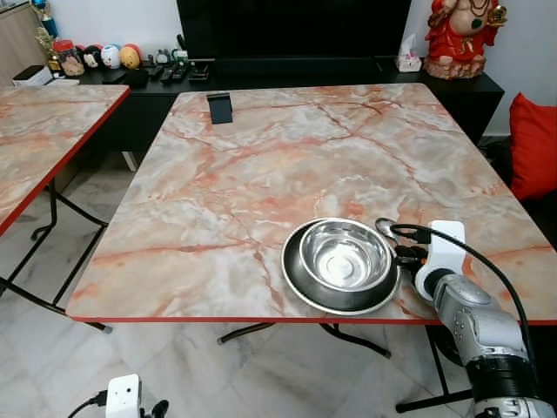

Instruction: Setting the table

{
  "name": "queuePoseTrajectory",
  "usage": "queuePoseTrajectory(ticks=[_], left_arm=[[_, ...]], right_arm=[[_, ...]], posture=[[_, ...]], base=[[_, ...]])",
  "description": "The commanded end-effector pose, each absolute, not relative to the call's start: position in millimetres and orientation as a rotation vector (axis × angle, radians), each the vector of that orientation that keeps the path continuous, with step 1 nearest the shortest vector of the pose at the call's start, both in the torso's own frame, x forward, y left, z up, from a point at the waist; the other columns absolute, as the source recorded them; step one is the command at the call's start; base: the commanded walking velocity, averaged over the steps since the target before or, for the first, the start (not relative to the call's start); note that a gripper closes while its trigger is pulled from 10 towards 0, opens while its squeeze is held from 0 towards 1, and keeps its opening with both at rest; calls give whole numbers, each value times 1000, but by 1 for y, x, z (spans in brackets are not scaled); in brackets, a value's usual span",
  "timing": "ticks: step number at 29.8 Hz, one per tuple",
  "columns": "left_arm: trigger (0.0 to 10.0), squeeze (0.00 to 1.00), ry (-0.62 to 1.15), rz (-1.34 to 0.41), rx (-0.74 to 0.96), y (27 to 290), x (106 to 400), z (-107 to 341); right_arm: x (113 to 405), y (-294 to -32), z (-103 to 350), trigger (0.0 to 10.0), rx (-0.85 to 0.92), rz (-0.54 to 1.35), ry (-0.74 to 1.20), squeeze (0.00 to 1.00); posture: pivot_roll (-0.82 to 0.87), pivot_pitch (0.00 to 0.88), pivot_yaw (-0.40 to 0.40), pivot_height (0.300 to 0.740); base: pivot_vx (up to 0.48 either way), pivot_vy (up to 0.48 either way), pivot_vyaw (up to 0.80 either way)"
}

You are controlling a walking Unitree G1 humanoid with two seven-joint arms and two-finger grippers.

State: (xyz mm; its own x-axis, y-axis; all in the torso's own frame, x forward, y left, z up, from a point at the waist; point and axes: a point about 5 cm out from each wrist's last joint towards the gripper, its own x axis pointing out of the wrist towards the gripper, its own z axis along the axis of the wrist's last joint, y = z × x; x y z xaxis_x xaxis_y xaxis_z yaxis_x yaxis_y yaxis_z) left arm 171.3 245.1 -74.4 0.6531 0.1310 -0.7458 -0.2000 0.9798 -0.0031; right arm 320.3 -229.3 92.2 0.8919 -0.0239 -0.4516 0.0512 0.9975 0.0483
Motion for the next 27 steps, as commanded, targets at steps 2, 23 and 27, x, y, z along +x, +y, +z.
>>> queuePoseTrajectory(ticks=[2, 23, 27], left_arm=[[10000, 0, 855, 193, -81, 250, 166, -76], [10000, 0, 859, 188, -84, 244, 170, -76], [10000, 0, 856, 186, -84, 243, 171, -76]], right_arm=[[319, -232, 87, 10000, 71, -91, 503, 0], [315, -227, 79, 10000, 242, -221, 602, 0], [316, -223, 80, 10000, 280, -213, 605, 0]], posture=[[-109, 0, 65, 707], [-112, 0, 62, 707], [-112, 0, 62, 707]], base=[[0, 0, 0], [0, 0, 0], [0, 0, 0]])
